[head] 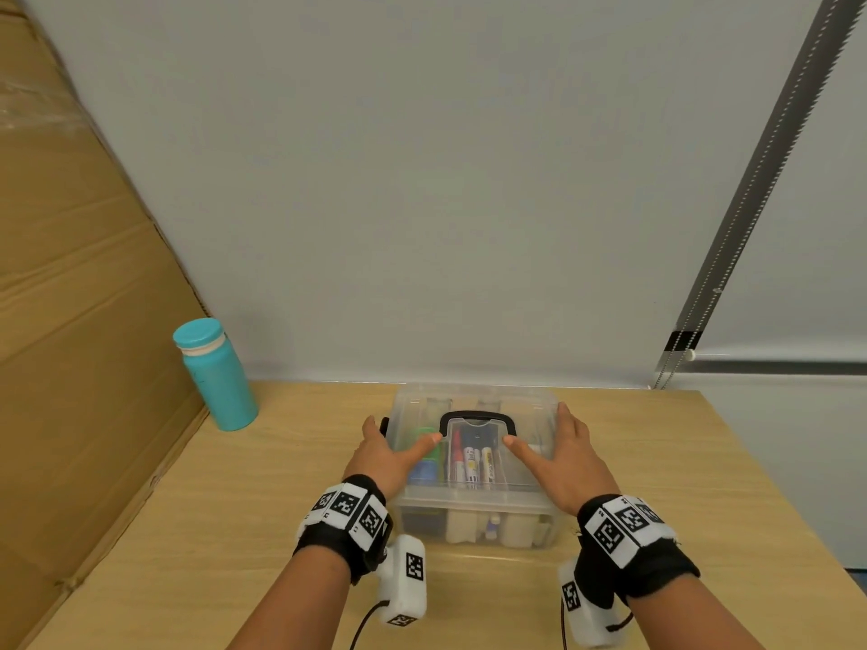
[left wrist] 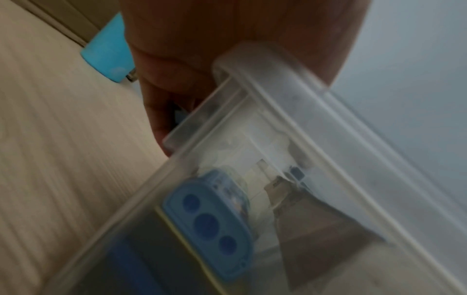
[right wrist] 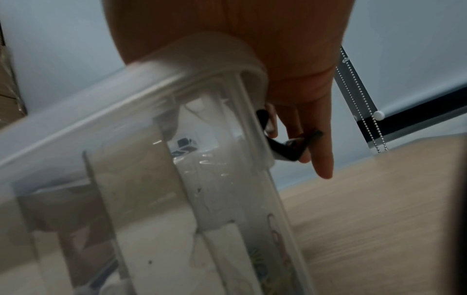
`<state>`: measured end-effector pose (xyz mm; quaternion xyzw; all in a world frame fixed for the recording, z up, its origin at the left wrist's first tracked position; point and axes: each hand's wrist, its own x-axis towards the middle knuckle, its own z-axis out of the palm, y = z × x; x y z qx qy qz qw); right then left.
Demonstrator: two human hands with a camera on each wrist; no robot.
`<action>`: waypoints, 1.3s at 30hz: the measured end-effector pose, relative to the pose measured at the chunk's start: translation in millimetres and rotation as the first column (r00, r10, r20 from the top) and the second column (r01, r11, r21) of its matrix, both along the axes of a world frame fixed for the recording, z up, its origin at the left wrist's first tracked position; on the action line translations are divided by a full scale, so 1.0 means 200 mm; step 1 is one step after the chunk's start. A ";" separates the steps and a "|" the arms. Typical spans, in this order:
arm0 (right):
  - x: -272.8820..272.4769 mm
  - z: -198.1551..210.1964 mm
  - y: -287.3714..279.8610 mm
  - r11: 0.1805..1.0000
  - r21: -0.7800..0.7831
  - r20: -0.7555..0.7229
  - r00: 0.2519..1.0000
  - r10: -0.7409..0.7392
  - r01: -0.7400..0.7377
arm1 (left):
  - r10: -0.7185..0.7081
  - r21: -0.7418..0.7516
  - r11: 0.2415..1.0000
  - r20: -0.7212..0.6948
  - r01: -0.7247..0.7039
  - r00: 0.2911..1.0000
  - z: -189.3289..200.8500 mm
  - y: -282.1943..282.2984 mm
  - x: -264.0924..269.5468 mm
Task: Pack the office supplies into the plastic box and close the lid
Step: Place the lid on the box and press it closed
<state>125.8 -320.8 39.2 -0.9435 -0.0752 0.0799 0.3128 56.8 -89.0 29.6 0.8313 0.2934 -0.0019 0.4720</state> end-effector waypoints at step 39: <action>0.00 0.08 -0.03 0.972 -0.197 -0.083 0.986 -0.145 0.126 | 0.006 0.030 0.999 0.262 -0.015 0.965 0.04 -0.07 -0.06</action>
